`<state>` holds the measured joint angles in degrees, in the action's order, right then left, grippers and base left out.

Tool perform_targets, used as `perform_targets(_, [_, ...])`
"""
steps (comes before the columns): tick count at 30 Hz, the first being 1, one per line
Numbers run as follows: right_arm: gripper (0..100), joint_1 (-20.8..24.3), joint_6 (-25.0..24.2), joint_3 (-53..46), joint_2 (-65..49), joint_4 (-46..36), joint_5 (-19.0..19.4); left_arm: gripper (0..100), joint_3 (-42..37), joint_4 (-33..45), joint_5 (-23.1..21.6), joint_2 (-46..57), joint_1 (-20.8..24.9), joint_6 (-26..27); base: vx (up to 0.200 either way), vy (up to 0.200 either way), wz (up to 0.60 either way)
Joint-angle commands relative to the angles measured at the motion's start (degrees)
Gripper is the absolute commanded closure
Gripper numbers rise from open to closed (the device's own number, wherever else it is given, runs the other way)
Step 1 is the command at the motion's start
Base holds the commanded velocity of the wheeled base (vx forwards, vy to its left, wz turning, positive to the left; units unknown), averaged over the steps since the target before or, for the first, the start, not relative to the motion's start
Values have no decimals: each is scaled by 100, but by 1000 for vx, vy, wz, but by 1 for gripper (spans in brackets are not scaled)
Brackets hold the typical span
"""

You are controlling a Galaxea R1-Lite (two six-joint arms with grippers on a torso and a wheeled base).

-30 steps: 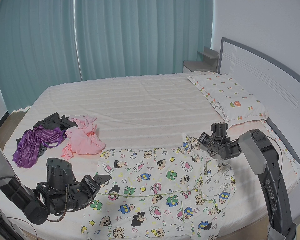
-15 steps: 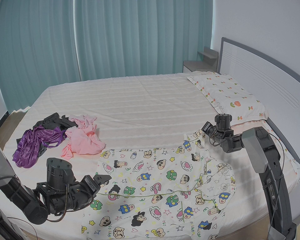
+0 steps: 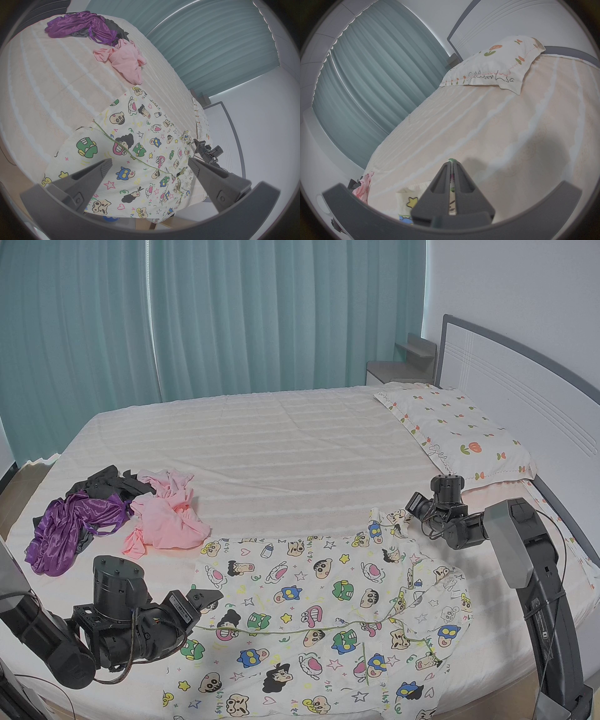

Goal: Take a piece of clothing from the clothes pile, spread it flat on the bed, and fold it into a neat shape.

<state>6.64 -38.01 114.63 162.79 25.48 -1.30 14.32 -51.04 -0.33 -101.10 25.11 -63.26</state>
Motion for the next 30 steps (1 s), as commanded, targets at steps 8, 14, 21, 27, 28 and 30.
perform_targets(8, [100, 21, -40, -4, -477, -289, 16, 0, 0, -2, -2, 11, 2, -2, 0, 0, 0])
perform_targets(14, [0, 39, 127, -4, -846, -166, 130, 0, 0, -2, -2, 29, 2, -2, 0, 0, 0])
perform_targets(21, [0, -67, 382, -643, -1215, -166, 183, 0, 0, -2, -2, 37, 2, -2, 0, 0, 0])
perform_targets(27, [0, -251, 953, -2568, -1971, 10, 1009, 0, 9, -2, -11, 37, 20, -2, 0, 0, 0])
perform_targets(28, [0, -330, 1270, -3201, -2155, 142, 1299, 0, 9, -2, -11, 37, 20, -2, 0, 0, 0])
perform_targets(30, [0, -392, 1454, -3597, -2270, 256, 1519, 0, 0, -2, -11, 46, 20, -2, 0, 0, 0])
